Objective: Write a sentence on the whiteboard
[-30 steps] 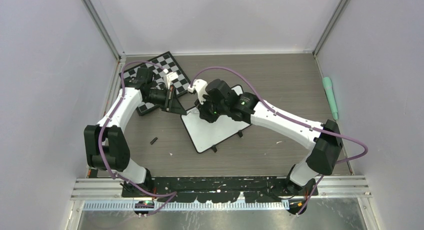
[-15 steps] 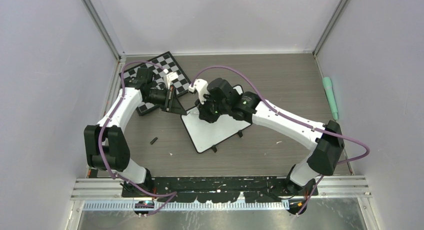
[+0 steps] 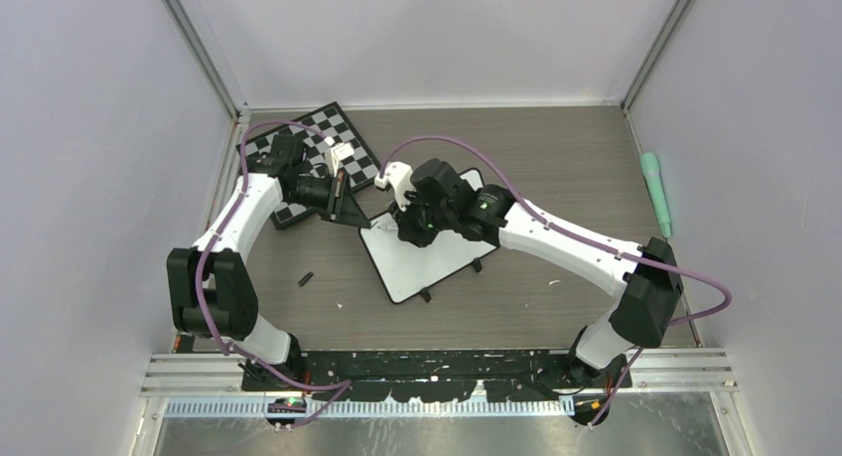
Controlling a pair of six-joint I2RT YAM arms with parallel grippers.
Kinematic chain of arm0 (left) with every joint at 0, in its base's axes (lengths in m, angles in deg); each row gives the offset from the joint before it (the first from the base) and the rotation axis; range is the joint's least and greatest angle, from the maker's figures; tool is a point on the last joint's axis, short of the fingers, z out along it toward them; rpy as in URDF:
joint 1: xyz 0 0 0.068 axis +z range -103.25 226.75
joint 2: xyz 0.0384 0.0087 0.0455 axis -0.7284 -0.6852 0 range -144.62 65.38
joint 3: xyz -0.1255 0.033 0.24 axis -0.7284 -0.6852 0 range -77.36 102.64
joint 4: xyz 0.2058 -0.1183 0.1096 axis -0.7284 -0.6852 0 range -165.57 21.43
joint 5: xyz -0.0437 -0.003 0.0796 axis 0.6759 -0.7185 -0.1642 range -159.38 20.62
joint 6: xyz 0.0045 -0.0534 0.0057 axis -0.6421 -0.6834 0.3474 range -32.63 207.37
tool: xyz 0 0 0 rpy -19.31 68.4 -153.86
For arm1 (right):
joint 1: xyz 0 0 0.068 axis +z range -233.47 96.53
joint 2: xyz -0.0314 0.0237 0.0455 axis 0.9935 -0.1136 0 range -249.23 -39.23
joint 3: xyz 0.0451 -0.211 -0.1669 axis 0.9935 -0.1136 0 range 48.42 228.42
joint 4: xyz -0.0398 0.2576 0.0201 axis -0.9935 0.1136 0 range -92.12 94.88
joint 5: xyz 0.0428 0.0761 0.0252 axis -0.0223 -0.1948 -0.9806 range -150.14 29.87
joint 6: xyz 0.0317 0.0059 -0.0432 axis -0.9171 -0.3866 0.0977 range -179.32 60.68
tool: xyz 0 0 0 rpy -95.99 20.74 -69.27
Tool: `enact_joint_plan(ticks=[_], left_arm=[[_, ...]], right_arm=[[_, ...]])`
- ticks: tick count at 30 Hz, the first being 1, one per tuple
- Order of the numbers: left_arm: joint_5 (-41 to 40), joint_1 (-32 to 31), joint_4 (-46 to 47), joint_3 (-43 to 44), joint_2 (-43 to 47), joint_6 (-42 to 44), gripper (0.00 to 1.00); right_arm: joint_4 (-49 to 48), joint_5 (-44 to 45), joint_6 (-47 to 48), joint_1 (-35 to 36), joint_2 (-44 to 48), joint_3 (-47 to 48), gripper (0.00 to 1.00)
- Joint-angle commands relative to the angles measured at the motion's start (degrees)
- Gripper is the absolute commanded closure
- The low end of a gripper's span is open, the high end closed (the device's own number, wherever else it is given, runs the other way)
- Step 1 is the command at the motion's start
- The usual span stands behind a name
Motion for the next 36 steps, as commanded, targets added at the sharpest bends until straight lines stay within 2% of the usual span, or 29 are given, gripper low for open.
enact_joint_plan(ticks=[1, 16, 22, 36], left_arm=[[-1.1, -0.4, -1.3, 0.4, 1.6, 0.8, 1.0], [-1.4, -0.5, -1.4, 0.3, 1.9, 0.8, 1.0], [-1.1, -0.4, -1.5, 0.4, 1.9, 0.8, 1.0], [-1.0, -0.4, -1.3, 0.4, 1.9, 0.8, 1.0]], right_arm=[[-1.0, -0.1, 0.6, 0.3, 0.2, -1.3, 1.0], [0.3, -2.0, 1.1, 1.6, 2.8, -2.6, 1.0], [-1.1, -1.7, -0.4, -0.8, 5.2, -1.5, 1.0], [-1.2, -0.8, -0.7, -1.1, 1.3, 0.0, 1.0]])
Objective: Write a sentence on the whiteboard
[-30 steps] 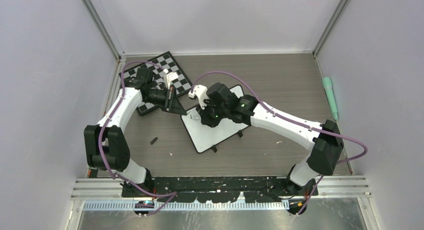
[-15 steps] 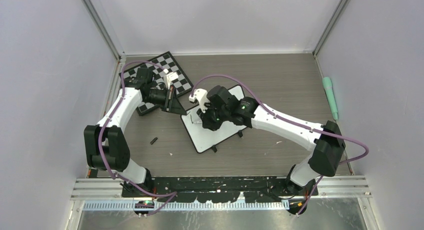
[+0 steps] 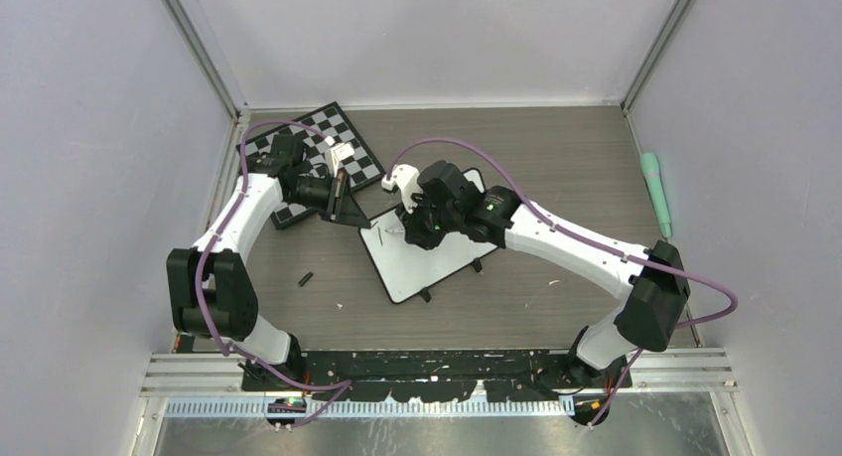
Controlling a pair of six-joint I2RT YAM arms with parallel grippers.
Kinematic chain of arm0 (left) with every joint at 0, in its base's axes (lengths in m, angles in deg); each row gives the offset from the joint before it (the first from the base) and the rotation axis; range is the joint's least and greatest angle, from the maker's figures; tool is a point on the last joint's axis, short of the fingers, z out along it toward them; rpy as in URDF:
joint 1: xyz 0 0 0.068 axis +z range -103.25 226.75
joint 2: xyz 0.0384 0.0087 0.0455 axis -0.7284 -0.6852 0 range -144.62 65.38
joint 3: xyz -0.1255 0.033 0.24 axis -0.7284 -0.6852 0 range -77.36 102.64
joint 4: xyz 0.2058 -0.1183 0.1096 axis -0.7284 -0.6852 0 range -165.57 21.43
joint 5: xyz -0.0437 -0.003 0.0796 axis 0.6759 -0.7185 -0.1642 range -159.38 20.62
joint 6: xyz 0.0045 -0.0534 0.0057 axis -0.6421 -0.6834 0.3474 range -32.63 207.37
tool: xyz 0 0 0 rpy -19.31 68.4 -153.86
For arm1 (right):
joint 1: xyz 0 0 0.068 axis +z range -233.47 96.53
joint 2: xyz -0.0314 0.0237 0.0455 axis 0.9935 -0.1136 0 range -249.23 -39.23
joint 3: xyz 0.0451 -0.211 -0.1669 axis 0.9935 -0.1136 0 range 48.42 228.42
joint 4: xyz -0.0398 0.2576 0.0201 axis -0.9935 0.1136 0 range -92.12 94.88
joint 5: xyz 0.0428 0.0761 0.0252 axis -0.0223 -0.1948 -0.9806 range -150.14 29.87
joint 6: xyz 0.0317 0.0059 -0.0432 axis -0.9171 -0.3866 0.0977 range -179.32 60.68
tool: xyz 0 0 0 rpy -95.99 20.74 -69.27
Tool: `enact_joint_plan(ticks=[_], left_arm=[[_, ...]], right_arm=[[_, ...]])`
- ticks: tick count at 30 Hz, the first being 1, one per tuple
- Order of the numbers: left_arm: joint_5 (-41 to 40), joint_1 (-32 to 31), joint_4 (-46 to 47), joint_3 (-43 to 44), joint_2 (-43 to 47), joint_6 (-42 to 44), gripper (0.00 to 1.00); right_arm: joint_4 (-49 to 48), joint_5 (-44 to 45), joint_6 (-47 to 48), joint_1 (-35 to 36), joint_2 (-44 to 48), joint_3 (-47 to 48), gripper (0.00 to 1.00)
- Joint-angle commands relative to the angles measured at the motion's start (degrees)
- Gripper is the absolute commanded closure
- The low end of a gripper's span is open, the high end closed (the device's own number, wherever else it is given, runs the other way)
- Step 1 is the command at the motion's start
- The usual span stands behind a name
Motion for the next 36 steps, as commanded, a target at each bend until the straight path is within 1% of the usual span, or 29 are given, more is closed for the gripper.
enact_joint_plan(ticks=[1, 8, 15, 20, 28, 36], left_arm=[[-0.9, -0.4, -1.2, 0.3, 1.7, 0.4, 1.0], [-0.9, -0.4, -1.3, 0.5, 1.6, 0.7, 1.0], [-0.8, -0.4, -1.5, 0.5, 1.3, 1.0, 1.0], [-0.9, -0.4, -1.6, 0.4, 1.5, 1.0, 1.0], [-0.9, -0.4, -1.5, 0.5, 1.5, 0.8, 1.0], [-0.9, -0.4, -1.4, 0.4, 1.4, 0.7, 1.0]], right_arm=[[-1.9, -0.1, -0.8, 0.1, -1.2, 3.5, 1.0], [-1.2, -1.1, -0.6, 0.2, -2.2, 3.5, 1.0], [-0.5, -1.6, -0.3, 0.2, -1.0, 0.5, 1.0], [0.4, -1.2, -0.2, 0.2, -0.1, 0.0, 1.0], [0.9, 2.6, 0.6, -0.7, 0.9, 0.7, 1.0], [0.3, 4.3, -0.3, -0.9, 0.0, 2.5, 1.0]])
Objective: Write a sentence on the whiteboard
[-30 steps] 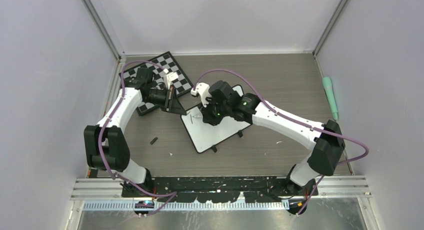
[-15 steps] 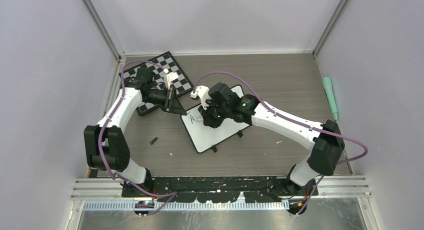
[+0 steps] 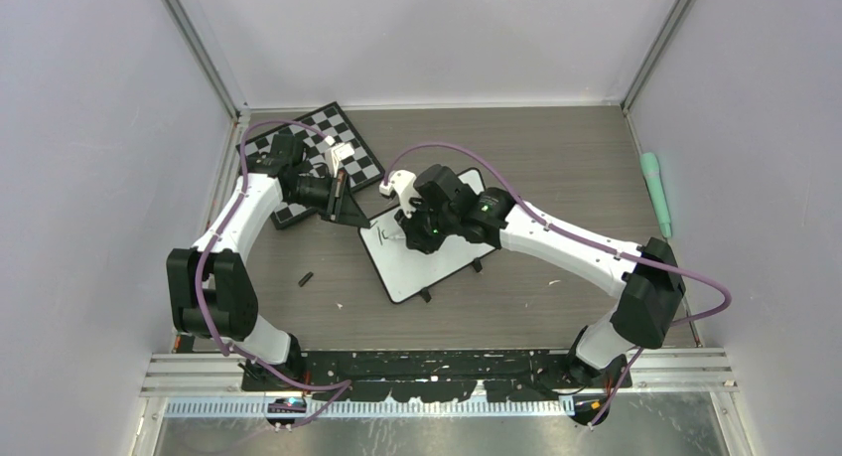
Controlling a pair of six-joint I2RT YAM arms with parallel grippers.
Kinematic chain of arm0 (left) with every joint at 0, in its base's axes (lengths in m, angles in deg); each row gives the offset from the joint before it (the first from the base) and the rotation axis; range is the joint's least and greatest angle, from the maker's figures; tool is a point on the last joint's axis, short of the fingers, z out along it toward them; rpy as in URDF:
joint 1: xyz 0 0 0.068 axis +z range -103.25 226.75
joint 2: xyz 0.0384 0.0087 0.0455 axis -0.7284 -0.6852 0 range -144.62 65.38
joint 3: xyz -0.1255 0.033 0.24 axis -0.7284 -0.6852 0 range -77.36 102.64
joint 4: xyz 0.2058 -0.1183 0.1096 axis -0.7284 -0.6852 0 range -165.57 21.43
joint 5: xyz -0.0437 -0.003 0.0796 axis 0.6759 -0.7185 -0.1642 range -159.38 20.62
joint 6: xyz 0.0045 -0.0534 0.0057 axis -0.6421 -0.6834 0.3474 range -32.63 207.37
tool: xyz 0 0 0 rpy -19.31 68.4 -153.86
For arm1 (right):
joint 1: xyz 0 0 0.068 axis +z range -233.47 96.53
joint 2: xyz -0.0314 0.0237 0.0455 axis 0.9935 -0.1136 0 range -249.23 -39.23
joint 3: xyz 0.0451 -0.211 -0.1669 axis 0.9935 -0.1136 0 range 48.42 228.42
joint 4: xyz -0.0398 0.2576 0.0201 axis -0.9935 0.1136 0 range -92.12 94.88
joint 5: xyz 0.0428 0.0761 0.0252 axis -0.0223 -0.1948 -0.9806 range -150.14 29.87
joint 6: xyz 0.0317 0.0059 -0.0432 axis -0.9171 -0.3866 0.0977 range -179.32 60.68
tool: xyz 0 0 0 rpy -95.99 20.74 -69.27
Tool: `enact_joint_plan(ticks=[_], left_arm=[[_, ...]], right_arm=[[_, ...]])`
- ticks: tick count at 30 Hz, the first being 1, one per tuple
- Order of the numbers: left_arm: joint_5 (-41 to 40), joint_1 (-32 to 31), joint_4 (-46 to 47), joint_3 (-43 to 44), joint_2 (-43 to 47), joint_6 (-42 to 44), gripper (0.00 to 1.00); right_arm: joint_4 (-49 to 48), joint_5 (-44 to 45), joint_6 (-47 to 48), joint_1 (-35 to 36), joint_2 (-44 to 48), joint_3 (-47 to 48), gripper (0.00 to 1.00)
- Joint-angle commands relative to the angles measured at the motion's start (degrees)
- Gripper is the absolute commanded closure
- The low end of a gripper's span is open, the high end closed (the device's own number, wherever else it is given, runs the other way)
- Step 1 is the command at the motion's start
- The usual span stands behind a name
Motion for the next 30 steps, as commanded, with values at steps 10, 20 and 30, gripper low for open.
enact_joint_plan(ticks=[10, 20, 30], left_arm=[[-0.6, -0.4, -1.5, 0.5, 1.2, -0.1, 1.0], [-0.6, -0.4, -1.4, 0.4, 1.1, 0.0, 1.0], [-0.7, -0.4, -1.4, 0.3, 1.2, 0.1, 1.0]], right_arm=[[-1.5, 4.3, -0.3, -0.8, 1.3, 3.7, 1.0], [-2.1, 3.2, -0.7, -0.4, 0.3, 4.7, 1.0], [-1.0, 1.3, -0.5, 0.2, 0.4, 4.5, 1.0]])
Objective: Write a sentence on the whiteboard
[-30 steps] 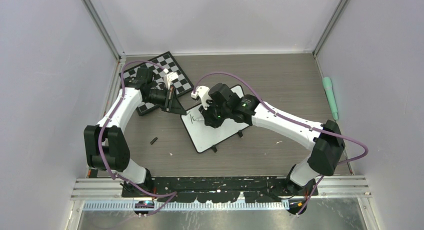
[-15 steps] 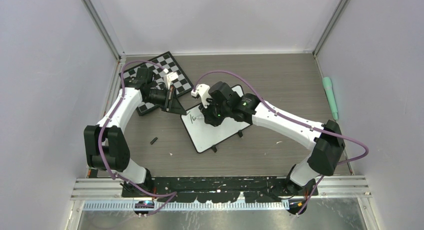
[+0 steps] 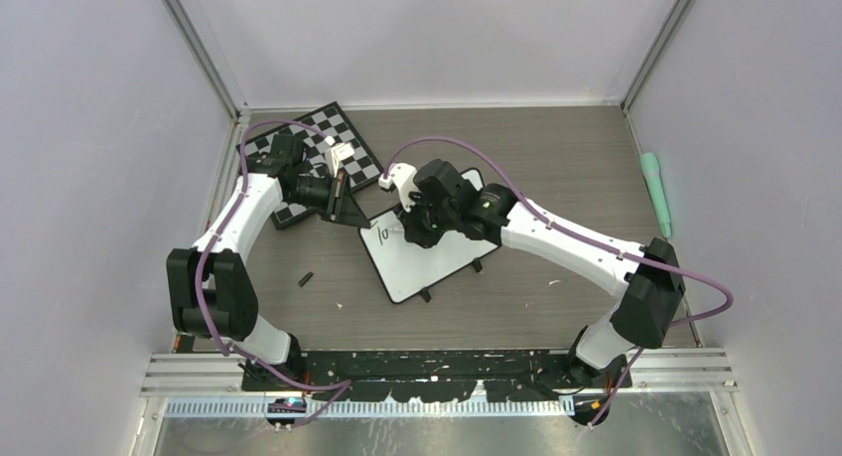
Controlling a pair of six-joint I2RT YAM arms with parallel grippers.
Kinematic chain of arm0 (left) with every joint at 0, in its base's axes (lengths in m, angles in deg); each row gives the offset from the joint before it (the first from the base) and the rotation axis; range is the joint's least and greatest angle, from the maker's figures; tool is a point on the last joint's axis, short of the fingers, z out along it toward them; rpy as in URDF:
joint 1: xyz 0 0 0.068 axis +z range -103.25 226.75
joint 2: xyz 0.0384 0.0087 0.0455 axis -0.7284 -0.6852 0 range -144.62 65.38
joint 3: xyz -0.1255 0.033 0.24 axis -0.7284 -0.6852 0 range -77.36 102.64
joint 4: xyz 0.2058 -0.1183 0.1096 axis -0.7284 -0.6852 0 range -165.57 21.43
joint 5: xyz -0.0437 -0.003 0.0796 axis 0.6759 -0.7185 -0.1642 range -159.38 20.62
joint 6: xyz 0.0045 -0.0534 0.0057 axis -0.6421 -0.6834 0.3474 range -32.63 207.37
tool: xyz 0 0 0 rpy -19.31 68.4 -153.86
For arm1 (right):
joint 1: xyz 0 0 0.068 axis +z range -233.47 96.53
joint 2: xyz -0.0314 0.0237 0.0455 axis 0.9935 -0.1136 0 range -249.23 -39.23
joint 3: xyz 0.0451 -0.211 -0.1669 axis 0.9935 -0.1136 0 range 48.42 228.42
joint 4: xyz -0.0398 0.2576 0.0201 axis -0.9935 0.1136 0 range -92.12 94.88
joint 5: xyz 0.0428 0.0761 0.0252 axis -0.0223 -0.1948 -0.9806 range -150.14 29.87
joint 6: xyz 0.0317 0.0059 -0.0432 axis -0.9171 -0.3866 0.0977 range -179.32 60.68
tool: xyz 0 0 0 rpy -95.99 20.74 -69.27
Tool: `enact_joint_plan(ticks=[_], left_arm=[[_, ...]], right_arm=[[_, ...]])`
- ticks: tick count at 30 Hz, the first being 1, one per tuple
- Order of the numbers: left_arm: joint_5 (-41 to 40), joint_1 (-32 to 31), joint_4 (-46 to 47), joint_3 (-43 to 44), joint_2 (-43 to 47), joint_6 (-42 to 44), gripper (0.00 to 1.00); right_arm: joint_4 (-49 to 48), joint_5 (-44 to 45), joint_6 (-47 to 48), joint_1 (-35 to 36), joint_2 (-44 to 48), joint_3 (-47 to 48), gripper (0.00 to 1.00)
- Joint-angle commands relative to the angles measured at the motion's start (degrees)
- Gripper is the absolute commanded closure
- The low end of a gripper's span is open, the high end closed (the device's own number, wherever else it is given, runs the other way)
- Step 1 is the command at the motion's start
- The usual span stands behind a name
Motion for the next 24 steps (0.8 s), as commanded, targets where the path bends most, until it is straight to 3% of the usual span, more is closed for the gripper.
enact_joint_plan(ticks=[1, 9, 24], left_arm=[[-0.7, -0.4, -1.4, 0.5, 1.2, 0.1, 1.0], [-0.9, -0.4, -1.7, 0.5, 1.2, 0.7, 1.0], [0.0, -0.4, -5.7, 2.6, -0.5, 4.6, 1.0]], right_arm=[[-1.3, -1.1, -0.3, 0.2, 1.1, 1.7, 1.0], [-2.0, -5.9, -1.0, -2.0, 6.4, -3.2, 1.0], [-3.7, -3.3, -1.6, -2.3, 2.9, -1.2, 1.0]])
